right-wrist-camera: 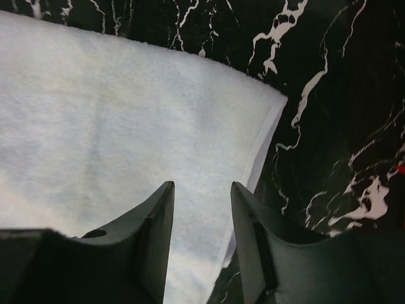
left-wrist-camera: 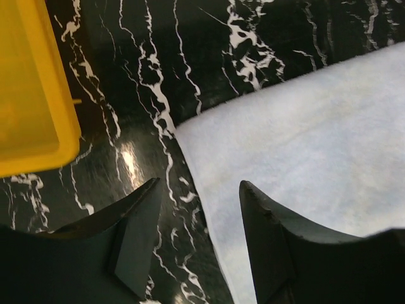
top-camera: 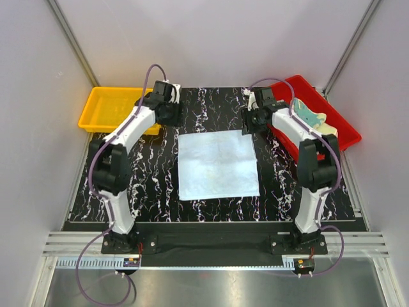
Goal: Fold and stack the towels
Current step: Fold the towel
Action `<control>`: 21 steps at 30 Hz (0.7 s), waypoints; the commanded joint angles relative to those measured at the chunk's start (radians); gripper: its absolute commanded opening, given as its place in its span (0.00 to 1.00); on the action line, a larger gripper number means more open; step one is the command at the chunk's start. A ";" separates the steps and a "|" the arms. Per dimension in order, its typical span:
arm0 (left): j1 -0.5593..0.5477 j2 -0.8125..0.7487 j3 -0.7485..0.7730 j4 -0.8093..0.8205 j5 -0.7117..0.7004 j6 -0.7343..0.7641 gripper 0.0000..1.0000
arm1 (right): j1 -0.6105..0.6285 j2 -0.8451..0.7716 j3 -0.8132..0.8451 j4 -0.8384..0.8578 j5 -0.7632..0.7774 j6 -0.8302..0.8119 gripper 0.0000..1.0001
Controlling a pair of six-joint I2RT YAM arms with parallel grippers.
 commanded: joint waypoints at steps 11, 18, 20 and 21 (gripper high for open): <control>0.067 0.368 0.313 -0.044 0.179 0.295 0.57 | -0.061 0.399 0.420 -0.168 -0.052 -0.431 0.51; 0.067 0.438 0.360 -0.062 0.171 0.369 0.54 | -0.059 0.465 0.508 -0.193 -0.075 -0.499 0.48; 0.067 0.448 0.367 -0.073 0.165 0.384 0.53 | -0.061 0.471 0.506 -0.179 -0.092 -0.518 0.46; 0.067 0.453 0.375 -0.076 0.163 0.398 0.53 | -0.062 0.480 0.509 -0.180 -0.098 -0.525 0.45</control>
